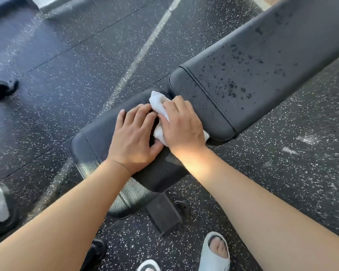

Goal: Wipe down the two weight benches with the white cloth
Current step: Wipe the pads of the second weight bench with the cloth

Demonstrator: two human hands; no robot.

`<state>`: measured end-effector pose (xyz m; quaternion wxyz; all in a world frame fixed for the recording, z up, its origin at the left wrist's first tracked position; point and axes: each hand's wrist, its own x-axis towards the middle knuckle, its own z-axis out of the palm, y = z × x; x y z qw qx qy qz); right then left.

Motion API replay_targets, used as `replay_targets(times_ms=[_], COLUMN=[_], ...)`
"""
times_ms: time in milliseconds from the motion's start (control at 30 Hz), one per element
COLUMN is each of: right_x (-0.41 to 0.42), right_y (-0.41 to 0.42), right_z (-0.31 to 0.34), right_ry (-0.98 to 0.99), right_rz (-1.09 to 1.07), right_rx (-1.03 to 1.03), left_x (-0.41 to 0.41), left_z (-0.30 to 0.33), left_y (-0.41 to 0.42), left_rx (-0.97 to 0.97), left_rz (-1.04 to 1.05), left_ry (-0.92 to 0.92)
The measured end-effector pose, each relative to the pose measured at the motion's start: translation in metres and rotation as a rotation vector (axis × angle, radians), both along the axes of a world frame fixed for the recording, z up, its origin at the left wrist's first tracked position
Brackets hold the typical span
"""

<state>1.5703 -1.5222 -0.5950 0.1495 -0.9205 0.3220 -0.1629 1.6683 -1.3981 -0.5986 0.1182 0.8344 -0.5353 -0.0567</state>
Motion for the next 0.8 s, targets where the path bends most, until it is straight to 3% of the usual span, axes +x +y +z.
replay_targets(times_ms=[167,300,467,567,633,767,800], right_x=[-0.005,-0.006,-0.009,-0.006,0.010,0.054,0.060], right_y=[0.015,0.045,0.117,0.103,0.070,0.017,0.017], right_z=[0.003,0.005,0.001,0.010,0.018,0.022,0.020], right_ry=[0.108,0.114,0.067,0.117,0.228,0.448,0.409], right_rz=[0.038,0.071,0.377,0.608,0.728,0.492,0.443], right_rx=[-0.016,-0.088,-0.121,-0.135,-0.266,-0.316,-0.290], left_x=[-0.029,-0.038,-0.076,-0.092,-0.092,-0.086,-0.083], left_z=[0.002,-0.002,-0.007,-0.003,0.003,0.007,0.008], left_y=[0.056,0.129,0.158,0.149,0.140,0.137,0.137], left_rx=[-0.019,-0.020,-0.162,-0.207,-0.213,-0.194,-0.185], left_rz=[0.115,0.107,0.354,0.495,0.546,0.520,0.516], left_ry=[0.106,0.079,0.189,0.267,0.264,0.138,0.116])
